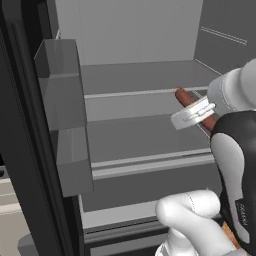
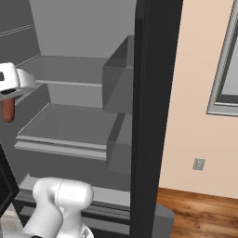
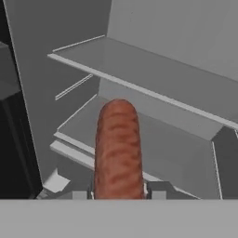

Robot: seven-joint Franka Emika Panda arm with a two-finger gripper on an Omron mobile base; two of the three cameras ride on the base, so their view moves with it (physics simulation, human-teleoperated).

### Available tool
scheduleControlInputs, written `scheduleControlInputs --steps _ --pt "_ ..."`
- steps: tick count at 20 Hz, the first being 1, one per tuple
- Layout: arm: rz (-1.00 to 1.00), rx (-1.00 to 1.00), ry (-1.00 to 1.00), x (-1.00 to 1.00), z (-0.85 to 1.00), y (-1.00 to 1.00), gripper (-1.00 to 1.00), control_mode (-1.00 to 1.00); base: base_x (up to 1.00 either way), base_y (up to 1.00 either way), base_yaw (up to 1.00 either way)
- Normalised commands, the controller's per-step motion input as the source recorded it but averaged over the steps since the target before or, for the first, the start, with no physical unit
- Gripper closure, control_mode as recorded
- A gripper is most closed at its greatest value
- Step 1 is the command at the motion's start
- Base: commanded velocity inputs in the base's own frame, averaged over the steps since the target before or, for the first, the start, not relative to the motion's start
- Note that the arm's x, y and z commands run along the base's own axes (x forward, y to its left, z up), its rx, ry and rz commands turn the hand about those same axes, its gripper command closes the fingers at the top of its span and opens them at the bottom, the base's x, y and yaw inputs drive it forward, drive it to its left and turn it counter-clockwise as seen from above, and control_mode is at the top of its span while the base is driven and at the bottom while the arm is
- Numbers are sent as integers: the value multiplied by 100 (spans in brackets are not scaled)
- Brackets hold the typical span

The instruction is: Move the hot dog bun to the plate on the dining table and place the condiment next to that plate. Then navigate to the fridge and take the sausage and place it on the plate as well.

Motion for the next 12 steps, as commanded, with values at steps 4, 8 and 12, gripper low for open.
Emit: scheduleControlInputs --steps 4,8,12 --pt "-14 3 0 -42 -8 -2 100 -100 0 0 0" --pt "0 0 -2 -7 0 -7 100 100 -46 -46 7" --pt "0 0 0 0 0 0 100 100 -93 -34 9"
